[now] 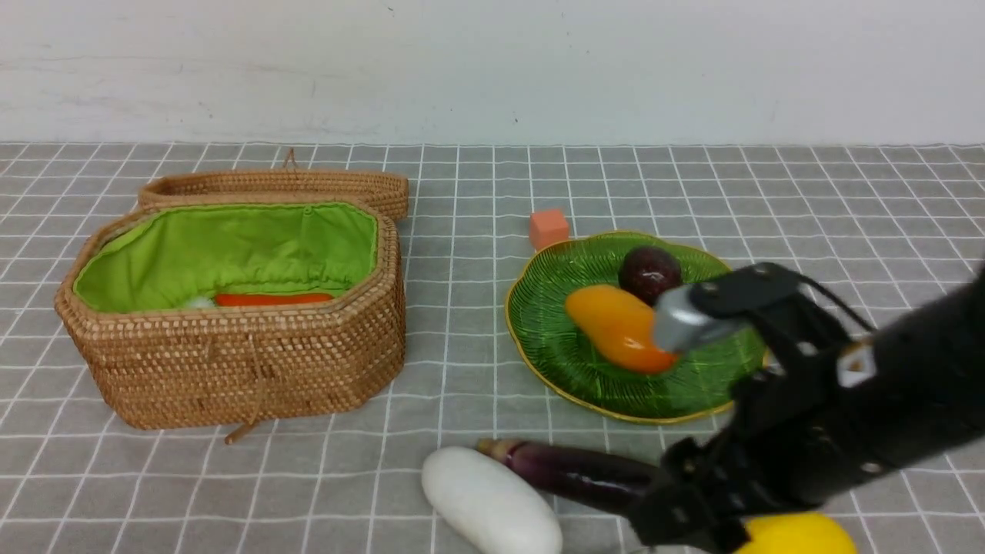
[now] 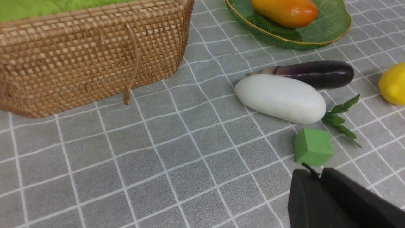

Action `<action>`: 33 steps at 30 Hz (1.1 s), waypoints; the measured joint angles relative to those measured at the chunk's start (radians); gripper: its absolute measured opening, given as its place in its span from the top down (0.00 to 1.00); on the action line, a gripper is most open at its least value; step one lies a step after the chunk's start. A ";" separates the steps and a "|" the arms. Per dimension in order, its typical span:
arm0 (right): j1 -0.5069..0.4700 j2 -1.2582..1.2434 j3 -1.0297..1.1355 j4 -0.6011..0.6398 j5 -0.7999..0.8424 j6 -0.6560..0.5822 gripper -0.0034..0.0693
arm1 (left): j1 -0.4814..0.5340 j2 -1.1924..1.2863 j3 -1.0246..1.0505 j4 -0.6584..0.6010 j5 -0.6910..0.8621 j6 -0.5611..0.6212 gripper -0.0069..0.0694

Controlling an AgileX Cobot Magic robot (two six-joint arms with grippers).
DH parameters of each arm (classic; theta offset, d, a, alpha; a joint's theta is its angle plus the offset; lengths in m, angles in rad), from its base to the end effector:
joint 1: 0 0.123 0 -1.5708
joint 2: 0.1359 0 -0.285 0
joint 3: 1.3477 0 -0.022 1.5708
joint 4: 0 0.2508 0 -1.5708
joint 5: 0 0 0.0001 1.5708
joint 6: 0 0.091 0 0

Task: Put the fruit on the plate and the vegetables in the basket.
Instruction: Take a daikon with your right arm and place it on the basket on the left.

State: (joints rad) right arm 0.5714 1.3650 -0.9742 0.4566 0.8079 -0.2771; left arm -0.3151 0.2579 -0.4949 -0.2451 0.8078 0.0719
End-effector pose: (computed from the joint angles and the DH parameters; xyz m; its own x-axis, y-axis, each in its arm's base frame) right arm 0.2100 0.1695 0.2781 -0.7641 -0.4348 -0.4765 -0.6067 0.7354 0.3019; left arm 0.0401 -0.0299 0.2926 -0.4721 0.0513 -0.8800 0.4091 0.8970 -0.1672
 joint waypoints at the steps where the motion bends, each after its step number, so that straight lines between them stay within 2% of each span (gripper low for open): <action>1: 0.000 0.005 -0.005 0.000 0.000 0.002 0.14 | 0.000 0.000 0.000 -0.001 0.000 0.001 0.84; 7: 0.119 0.160 -0.160 -0.015 -0.012 0.006 0.14 | 0.000 0.000 -0.001 -0.004 -0.028 0.003 0.83; 13: 0.197 0.307 -0.245 -0.039 -0.042 -0.013 0.14 | 0.000 0.000 -0.001 -0.004 -0.028 0.003 0.83; 28: 0.197 0.531 -0.307 -0.182 -0.120 -0.006 0.14 | 0.000 0.000 -0.001 -0.004 -0.021 0.003 0.80; 33: 0.197 0.545 -0.307 -0.182 -0.123 -0.006 0.21 | 0.000 0.000 -0.001 -0.004 -0.021 0.003 0.80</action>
State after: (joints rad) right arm 0.7685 1.9101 -1.2816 0.2745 0.6850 -0.2832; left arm -0.3151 0.2584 -0.4960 -0.2487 0.7865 0.0753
